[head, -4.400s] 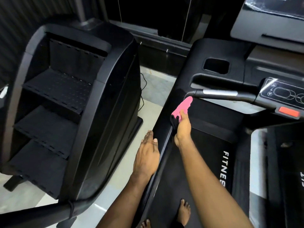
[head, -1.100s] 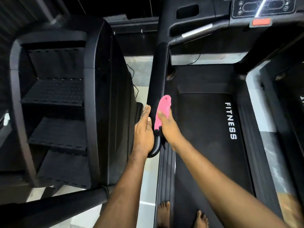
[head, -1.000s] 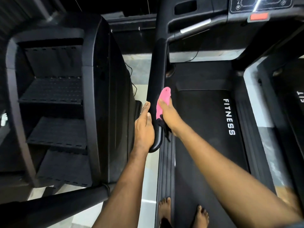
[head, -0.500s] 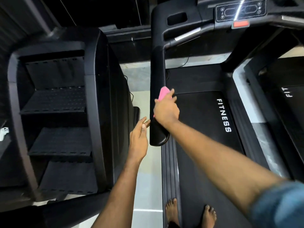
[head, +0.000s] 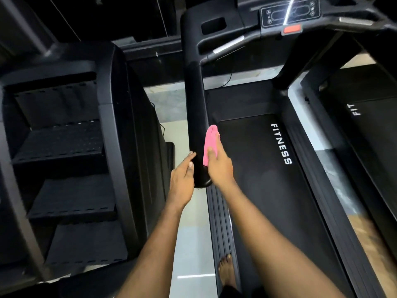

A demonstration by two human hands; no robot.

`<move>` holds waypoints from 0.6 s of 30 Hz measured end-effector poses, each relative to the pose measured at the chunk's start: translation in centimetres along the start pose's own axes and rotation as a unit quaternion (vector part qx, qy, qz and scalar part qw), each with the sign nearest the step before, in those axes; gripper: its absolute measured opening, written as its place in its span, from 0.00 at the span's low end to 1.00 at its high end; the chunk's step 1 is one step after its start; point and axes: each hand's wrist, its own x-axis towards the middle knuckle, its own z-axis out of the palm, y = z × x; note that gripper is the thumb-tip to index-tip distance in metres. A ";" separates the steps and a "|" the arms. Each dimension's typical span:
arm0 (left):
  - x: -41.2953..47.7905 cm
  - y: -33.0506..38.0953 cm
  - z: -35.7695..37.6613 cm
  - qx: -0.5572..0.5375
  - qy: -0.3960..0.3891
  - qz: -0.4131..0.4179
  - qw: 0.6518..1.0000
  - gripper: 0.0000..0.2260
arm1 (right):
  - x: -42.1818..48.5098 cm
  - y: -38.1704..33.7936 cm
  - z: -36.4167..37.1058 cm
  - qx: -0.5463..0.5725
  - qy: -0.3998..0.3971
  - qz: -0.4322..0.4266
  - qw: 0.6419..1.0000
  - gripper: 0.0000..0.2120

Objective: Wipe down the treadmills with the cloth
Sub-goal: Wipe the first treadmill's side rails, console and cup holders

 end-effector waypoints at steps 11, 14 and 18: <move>0.0 -0.5 0.1 0.039 -0.017 0.001 0.999 0.18 | -5.2 3.0 -2.4 0.205 -0.038 0.115 0.971 0.12; -0.2 -0.6 0.1 0.045 -0.027 -0.004 0.999 0.18 | -2.4 0.7 -1.6 0.217 -0.075 0.135 0.964 0.32; -0.5 -0.5 0.0 0.046 -0.046 -0.007 0.998 0.19 | -0.2 2.2 0.6 0.282 -0.031 0.164 0.945 0.34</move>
